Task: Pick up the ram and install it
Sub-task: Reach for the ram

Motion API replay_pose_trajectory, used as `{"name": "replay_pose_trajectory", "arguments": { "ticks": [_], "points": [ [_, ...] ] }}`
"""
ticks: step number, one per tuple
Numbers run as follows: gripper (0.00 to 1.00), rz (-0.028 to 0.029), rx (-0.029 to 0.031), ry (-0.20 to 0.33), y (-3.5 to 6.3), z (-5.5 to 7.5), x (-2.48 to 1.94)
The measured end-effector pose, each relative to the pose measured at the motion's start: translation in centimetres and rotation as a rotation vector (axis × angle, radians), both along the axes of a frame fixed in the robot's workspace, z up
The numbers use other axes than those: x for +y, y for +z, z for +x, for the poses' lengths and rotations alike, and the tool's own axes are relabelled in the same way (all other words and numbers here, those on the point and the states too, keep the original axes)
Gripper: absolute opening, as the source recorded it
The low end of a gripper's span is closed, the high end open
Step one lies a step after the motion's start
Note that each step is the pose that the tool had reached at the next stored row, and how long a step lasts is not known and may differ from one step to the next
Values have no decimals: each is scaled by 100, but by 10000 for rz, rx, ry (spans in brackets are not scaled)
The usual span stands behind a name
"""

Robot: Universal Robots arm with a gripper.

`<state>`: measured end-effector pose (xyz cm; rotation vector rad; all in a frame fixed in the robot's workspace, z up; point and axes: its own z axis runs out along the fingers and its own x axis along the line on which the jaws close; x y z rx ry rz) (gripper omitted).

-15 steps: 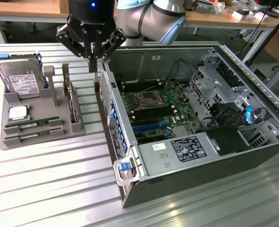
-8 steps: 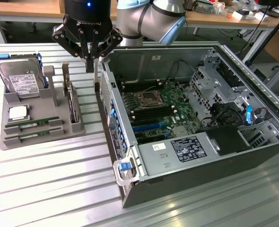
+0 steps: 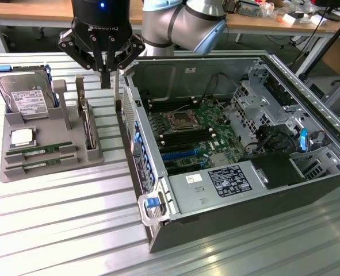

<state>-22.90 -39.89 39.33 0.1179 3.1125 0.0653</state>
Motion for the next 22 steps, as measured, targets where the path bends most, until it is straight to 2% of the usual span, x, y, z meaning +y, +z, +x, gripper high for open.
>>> {"name": "replay_pose_trajectory", "arguments": {
  "ticks": [22],
  "points": [
    [11,1,0,-1,0,-146,0]
  ]
}}
